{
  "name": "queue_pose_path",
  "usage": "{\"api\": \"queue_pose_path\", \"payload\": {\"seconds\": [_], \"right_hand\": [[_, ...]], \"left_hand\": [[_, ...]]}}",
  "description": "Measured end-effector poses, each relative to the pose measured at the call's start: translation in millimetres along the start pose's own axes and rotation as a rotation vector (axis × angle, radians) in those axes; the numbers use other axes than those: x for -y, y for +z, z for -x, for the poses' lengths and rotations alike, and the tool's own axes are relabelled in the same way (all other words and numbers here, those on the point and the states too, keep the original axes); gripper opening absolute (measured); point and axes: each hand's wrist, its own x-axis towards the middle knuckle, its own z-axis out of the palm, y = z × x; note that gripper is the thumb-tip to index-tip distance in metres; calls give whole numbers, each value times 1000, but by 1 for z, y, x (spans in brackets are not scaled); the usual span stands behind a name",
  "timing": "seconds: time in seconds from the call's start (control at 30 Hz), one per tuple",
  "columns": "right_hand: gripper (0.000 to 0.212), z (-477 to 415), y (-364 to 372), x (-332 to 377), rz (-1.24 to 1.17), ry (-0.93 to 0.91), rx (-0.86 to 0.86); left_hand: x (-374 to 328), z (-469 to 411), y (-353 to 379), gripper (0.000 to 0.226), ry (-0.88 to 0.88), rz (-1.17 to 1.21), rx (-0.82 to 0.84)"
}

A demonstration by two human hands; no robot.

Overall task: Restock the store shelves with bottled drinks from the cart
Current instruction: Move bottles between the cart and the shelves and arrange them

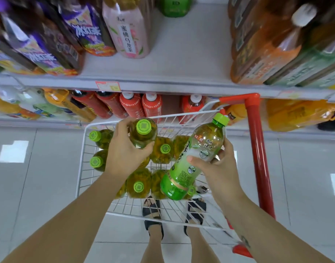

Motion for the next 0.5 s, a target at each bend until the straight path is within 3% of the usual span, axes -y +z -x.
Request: {"api": "queue_pose_path", "payload": {"seconds": [0.27,0.5], "right_hand": [[65,54,-15,138,105,-326,36],[75,76,-21,280,180,-909,-20]], "left_hand": [[-156,17,-91,70,241,267,-89],[-263,10,-156,64,436,350,-182]]}}
